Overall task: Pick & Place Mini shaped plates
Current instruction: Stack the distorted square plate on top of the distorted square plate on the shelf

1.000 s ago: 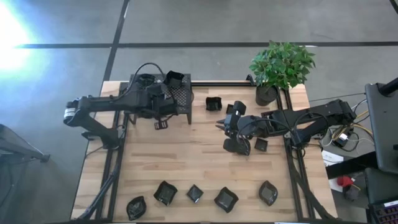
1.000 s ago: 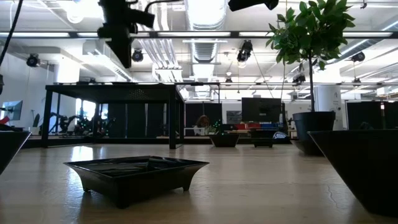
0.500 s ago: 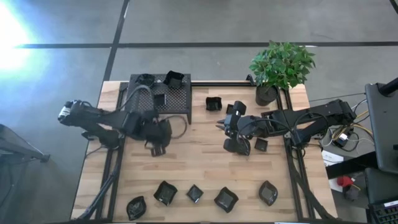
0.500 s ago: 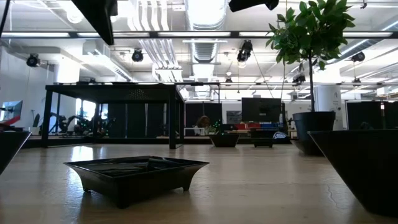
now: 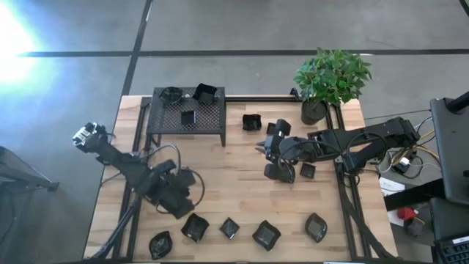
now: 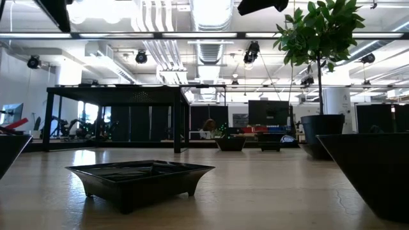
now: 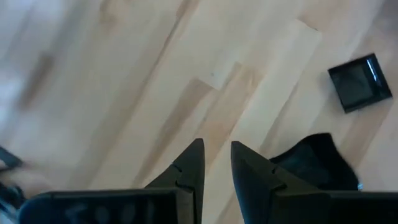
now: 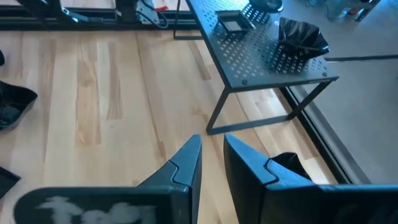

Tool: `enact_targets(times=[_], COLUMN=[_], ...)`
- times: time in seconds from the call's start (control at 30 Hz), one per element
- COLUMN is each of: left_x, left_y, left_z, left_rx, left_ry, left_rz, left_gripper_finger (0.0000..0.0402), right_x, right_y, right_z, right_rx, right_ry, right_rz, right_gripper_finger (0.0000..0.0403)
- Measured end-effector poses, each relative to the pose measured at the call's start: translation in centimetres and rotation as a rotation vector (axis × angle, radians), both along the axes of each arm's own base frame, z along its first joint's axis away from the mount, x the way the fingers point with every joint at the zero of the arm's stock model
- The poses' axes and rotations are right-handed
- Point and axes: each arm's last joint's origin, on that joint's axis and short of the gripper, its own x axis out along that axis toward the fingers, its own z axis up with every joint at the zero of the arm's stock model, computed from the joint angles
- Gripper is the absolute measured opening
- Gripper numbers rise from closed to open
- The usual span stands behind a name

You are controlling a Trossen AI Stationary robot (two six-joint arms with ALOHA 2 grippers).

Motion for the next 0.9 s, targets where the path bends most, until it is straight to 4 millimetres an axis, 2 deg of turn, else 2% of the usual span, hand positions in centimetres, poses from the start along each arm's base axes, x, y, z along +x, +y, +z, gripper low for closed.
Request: enact_targets(times=[0.17, 0.4, 0.7, 0.9], left_x=[0.8, 2.5, 3.8, 3.9], left_y=[-1.4, -3.1, -5.6, -6.7], left_z=[-1.6, -4.4, -7.7, -9.1], left_rx=[-0.059, -0.105, -0.178, -0.18], left_ry=[0.041, 0.119, 0.212, 0.242], left_rz=[0.115, 0.178, 0.16, 0.192], left_gripper_finger=[0.0074, 0.0074, 0.0074, 0.0074], right_x=[0.0, 0.0, 0.0, 0.0], right_y=[0.1, 0.4, 0.4, 0.4], right_z=[-0.1, -0.2, -0.2, -0.2], right_rx=[0.048, 0.109, 0.113, 0.12], right_ry=[0.003, 0.019, 0.019, 0.021], right_rz=[0.022, 0.099, 0.1, 0.109], right_gripper_finger=[0.0063, 0.0063, 0.0063, 0.0063])
